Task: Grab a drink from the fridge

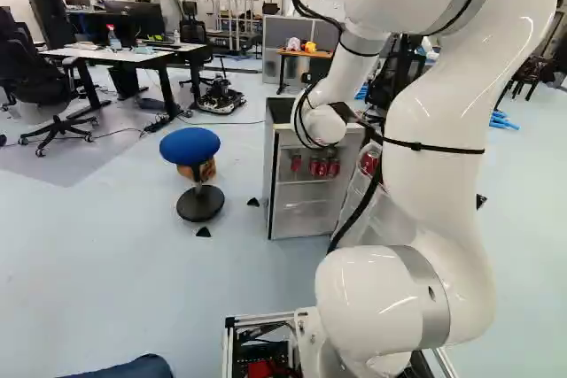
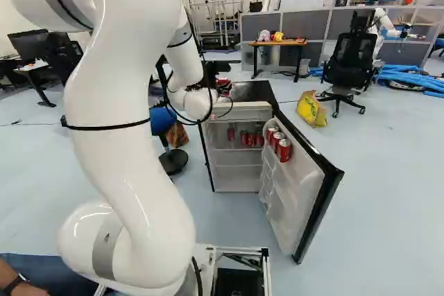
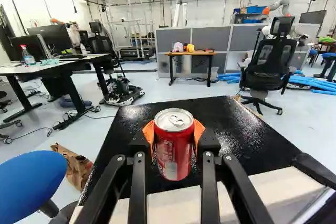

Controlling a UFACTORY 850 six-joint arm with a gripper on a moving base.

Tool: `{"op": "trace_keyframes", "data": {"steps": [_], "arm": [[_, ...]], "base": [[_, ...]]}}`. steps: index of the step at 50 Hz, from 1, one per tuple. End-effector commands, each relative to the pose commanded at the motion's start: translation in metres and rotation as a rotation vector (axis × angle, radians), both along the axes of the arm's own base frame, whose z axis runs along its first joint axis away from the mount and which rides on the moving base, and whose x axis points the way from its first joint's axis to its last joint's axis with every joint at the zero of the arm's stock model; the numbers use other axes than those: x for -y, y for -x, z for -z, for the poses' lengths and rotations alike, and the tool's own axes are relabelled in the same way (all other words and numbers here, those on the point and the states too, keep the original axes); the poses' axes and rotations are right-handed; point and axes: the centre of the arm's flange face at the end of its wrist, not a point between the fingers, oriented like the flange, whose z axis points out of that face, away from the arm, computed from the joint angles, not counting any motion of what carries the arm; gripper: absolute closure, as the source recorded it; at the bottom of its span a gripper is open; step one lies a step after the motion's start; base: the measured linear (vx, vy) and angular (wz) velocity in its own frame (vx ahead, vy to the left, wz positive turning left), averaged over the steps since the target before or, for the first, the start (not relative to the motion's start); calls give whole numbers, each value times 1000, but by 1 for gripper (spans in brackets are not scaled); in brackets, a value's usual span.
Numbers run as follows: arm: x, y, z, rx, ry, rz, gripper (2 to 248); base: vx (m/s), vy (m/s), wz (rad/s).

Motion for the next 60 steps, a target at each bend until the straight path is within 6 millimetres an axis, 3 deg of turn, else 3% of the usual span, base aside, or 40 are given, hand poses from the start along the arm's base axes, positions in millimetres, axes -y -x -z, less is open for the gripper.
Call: {"op": "trace_keyframes", "data": {"steps": [43, 60], "arm": [[-14, -71, 14, -2, -3, -30, 156], [-19, -86, 19, -17, -6, -40, 156]], "base": [[0, 0, 0], [0, 0, 0]]}}
